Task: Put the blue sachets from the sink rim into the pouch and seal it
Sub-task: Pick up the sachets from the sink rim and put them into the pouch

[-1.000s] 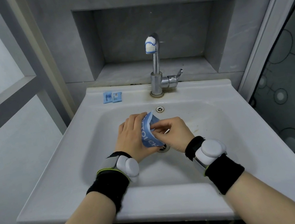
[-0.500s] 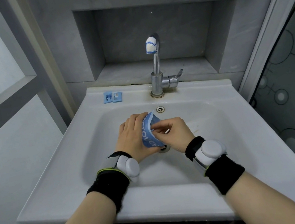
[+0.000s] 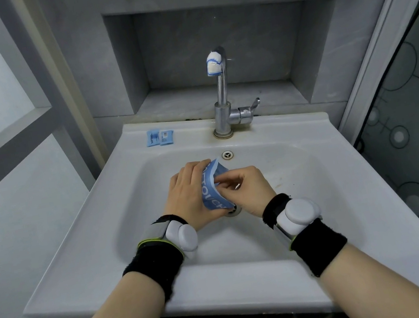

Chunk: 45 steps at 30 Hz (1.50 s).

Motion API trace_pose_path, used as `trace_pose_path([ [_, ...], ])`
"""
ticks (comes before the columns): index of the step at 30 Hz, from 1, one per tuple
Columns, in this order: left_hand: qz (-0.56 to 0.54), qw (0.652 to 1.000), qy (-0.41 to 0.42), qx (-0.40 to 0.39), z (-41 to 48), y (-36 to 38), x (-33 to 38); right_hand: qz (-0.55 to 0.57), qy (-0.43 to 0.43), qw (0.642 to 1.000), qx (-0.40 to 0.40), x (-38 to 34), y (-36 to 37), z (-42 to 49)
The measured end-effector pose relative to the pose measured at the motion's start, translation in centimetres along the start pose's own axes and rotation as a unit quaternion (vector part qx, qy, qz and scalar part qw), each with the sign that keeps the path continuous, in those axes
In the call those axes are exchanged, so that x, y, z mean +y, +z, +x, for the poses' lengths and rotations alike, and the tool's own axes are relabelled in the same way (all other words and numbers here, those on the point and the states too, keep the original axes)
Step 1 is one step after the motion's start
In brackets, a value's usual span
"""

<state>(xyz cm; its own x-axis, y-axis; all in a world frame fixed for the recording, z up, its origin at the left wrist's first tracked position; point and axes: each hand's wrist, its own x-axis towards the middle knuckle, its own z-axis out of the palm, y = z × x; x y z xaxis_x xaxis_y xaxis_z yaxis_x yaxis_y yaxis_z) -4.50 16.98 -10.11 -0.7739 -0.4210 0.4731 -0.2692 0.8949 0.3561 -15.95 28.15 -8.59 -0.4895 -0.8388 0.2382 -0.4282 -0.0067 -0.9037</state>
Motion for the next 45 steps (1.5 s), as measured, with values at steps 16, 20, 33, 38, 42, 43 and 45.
trace_pose_path([
  [16,-0.002,1.000,0.013,0.018,-0.09,0.09,0.01,-0.022,0.002,1.000,-0.001,0.44,0.06,0.22],
  [20,0.003,1.000,0.009,0.010,-0.06,0.20,-0.07,-0.014,0.012,1.000,0.001,0.27,0.12,0.13],
  [33,0.000,1.000,0.018,0.011,-0.03,0.23,-0.07,-0.013,0.028,0.999,0.009,0.34,0.16,0.18],
  [38,0.001,1.000,0.020,0.016,-0.05,0.44,-0.23,-0.016,0.027,0.999,0.007,0.44,0.13,0.19],
  [42,0.000,1.000,0.017,0.014,-0.02,0.47,-0.22,-0.029,0.023,0.999,0.012,0.65,0.21,0.23],
  [43,0.000,1.000,0.017,0.015,-0.03,0.46,-0.22,-0.031,0.021,0.999,0.012,0.67,0.24,0.21],
  [45,0.001,1.000,0.017,0.014,-0.04,0.40,-0.19,-0.035,0.019,0.999,0.011,0.66,0.25,0.21],
])
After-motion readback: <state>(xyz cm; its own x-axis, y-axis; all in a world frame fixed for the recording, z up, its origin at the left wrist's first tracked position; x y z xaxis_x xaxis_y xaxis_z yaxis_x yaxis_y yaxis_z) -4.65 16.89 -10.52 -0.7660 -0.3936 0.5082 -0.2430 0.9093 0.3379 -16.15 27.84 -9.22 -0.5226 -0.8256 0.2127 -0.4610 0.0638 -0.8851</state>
